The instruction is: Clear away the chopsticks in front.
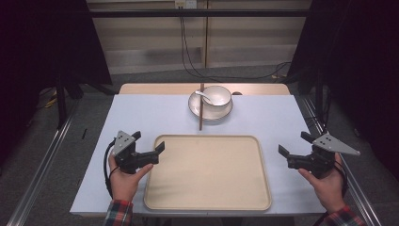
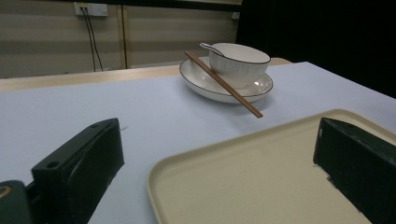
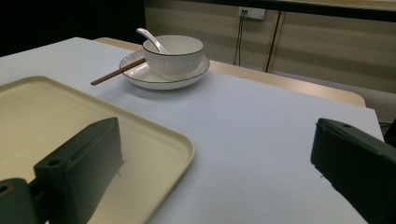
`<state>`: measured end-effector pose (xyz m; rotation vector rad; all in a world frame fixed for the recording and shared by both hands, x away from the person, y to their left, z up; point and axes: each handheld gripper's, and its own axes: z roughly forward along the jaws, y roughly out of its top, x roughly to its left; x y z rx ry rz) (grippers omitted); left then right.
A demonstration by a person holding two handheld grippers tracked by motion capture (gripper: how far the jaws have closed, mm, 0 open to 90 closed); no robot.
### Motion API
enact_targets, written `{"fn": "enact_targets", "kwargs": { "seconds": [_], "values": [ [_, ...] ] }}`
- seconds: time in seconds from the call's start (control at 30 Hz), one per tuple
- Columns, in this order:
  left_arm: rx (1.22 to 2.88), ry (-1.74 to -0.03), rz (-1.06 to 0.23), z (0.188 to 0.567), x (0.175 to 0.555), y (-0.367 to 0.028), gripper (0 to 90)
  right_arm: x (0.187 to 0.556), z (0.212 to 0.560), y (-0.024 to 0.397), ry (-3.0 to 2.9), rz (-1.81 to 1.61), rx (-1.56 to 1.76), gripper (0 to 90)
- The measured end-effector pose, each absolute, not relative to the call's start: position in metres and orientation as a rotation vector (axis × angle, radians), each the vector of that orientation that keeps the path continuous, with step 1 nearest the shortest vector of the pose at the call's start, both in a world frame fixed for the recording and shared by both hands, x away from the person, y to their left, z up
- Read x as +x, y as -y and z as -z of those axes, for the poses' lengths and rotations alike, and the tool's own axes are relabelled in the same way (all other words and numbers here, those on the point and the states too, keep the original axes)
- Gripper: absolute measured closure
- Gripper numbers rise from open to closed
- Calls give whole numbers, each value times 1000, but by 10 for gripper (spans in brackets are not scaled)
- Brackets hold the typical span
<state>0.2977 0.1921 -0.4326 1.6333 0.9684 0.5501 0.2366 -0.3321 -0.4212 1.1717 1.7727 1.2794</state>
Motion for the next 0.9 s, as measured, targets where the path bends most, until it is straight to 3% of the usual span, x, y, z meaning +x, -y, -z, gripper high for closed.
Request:
{"fn": "enact_targets", "kwargs": {
  "seconds": [0.9],
  "values": [
    [1671,-1003,-473,437,335,-168,39,235,427,324,-1834,-1238,1127,11]
  ]
}}
